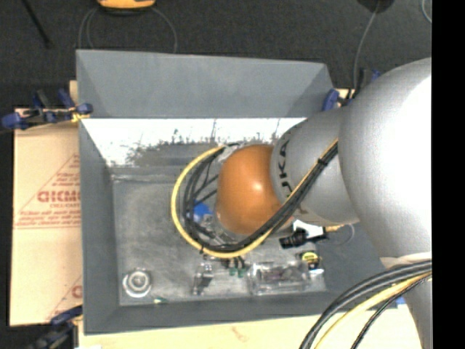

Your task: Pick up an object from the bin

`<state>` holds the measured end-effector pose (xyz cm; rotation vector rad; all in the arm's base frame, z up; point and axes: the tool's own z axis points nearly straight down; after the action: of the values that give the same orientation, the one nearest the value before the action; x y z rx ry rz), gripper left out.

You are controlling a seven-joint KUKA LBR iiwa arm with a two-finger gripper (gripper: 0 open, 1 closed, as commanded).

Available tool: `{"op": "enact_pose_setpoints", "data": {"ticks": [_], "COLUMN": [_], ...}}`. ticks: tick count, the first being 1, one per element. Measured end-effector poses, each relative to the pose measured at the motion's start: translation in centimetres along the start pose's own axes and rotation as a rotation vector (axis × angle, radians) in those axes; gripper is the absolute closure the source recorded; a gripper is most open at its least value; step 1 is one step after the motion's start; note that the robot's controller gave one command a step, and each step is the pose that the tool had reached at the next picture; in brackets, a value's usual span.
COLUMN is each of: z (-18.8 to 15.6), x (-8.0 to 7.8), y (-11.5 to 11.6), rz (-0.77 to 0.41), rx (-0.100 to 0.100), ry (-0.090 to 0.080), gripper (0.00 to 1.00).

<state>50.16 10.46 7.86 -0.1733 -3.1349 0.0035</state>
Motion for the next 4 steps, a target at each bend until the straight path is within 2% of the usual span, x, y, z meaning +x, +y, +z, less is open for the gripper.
{"op": "enact_pose_setpoints", "data": {"ticks": [1,2,3,4], "z": [-2.4,-2.9,-3.9,-0.6], "x": [-5.6,-10.0,-14.0,-14.6], "y": [-2.5,-2.8,-0.9,-1.8], "rz": [0.034,0.255,0.329,0.310], "rx": [-0.003,-0.005,-0.006,-0.005], "ry": [-0.010,-0.007,-0.008,-0.009], "gripper": [0.00,0.00,0.00,0.00]}}
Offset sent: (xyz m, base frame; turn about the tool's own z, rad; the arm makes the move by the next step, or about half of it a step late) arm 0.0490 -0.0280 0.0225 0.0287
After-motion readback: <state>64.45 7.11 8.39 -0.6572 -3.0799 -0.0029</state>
